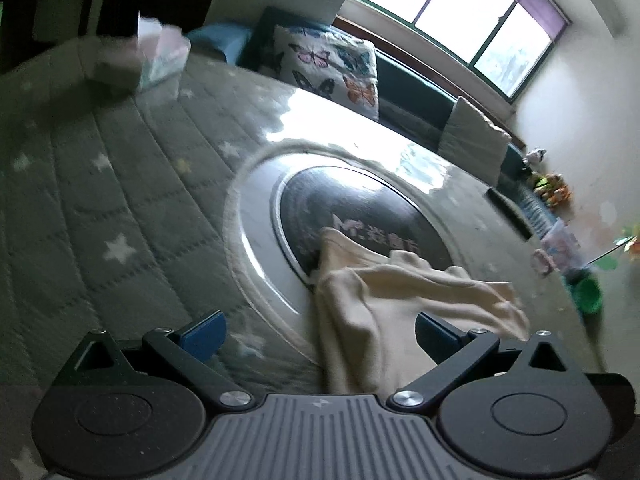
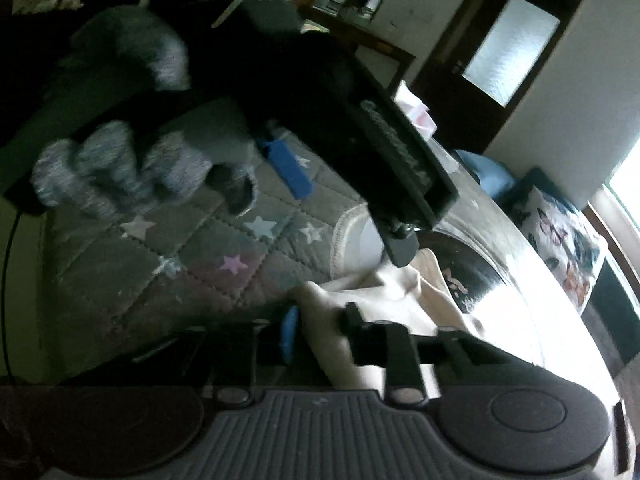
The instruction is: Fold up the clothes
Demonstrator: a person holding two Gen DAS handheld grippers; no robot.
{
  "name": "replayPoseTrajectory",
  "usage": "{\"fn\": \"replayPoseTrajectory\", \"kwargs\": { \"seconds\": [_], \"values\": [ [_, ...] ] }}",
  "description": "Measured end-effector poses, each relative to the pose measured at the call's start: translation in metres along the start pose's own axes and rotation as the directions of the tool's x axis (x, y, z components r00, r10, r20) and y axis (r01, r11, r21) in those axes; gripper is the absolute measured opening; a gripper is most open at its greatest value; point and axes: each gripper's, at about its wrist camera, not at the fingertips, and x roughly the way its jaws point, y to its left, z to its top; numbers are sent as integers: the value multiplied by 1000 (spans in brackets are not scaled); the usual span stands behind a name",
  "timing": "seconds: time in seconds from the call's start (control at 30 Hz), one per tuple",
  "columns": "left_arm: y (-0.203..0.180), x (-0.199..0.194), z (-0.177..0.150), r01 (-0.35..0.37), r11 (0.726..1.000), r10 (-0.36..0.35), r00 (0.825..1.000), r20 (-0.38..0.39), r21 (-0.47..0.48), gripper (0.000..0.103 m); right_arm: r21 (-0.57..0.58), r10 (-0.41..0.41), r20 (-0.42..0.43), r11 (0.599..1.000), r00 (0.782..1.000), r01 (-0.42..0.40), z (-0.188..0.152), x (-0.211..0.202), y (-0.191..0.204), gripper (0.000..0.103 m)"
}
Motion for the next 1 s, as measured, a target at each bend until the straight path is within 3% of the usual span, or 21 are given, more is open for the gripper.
{"fn": "replayPoseTrajectory", "kwargs": {
  "seconds": [0.13,0.4,0.5,0.67,0.73,0.87,1.0],
  "values": [
    [5,8,1,51,994,-55,998,-37,-99,97,84,8,31,996,999,-10,2,-12,-17,16],
    [-1,24,0,153,956,-181,979,-96,-250,86,179,-2,100,984,995,-16,-2,-38,-36,14],
    [-3,30,-1,169,940,-208,973,-103,-296,73,197,5,114,980,993,-27,-6,-44,-40,14],
    [-1,41,-6,187,916,-241,964,-115,-356,31,207,25,130,977,991,-52,-11,-51,-39,14],
    [1,42,-6,186,913,-240,964,-110,-363,23,208,36,129,976,991,-62,-11,-50,-40,14],
    [1,43,-6,176,919,-227,968,-109,-353,19,240,71,127,966,989,-100,-19,-53,-48,16],
    [1,44,-6,166,925,-214,971,-108,-342,19,303,30,103,951,994,-60,-35,-56,-71,16]
  ]
}}
